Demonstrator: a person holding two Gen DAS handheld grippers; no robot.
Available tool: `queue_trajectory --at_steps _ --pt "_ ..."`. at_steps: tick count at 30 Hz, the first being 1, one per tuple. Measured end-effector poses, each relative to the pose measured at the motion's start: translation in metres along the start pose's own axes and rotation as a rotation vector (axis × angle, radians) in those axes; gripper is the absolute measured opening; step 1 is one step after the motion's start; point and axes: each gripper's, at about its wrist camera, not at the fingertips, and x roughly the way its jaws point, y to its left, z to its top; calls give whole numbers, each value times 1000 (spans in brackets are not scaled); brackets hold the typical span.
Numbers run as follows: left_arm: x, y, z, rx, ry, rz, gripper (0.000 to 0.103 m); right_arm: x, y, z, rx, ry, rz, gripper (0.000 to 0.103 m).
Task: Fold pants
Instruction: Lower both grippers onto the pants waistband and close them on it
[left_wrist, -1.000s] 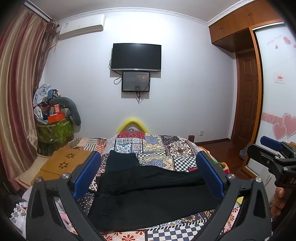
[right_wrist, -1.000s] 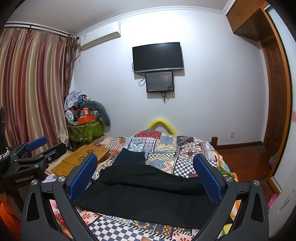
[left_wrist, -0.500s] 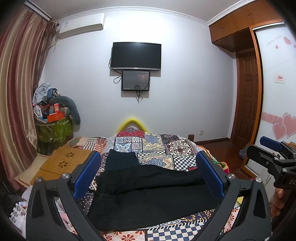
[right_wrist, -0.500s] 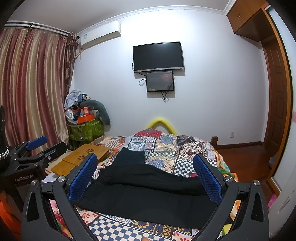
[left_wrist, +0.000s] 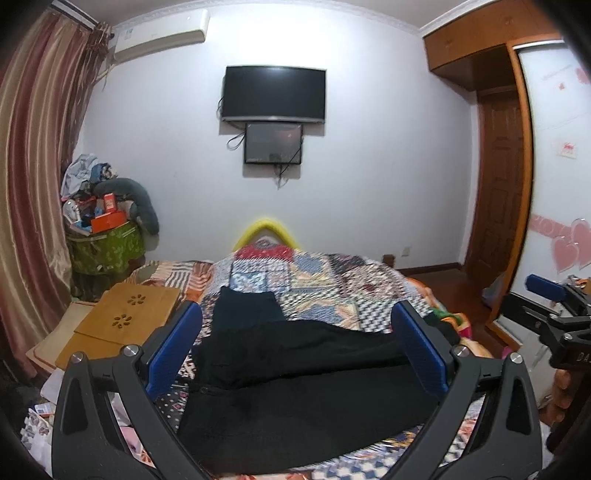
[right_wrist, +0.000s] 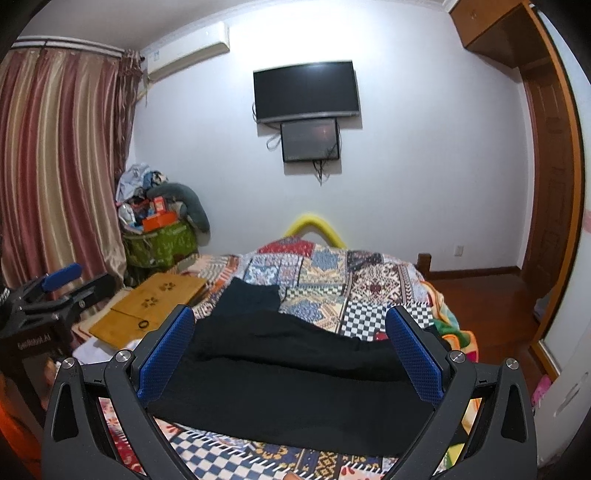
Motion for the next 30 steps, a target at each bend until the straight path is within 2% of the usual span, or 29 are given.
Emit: queue_trajectory --at_steps 4,10,11,13,18,24,30 --pt "44 22 -1 6 62 35 103 39 -8 -6 -22 53 -35 103" --pt "121 72 -8 -10 216 80 103 103 -23 -20 -69 161 -55 103" --pt "136 83 -11 -21 257 99 100 113 -26 -22 -76 188 -52 103" --pt "158 99 -17 -29 320 119 88 132 -31 -29 -80 236 -44 103" --pt "207 130 -39 -7 407 149 85 176 -49 -44 -85 349 -13 102" --pt "285 153 -81 -18 570 130 71 228 -69 -57 -40 469 31 101" --pt "357 175 -117 -82 710 102 66 268 -71 -61 -123 522 47 100"
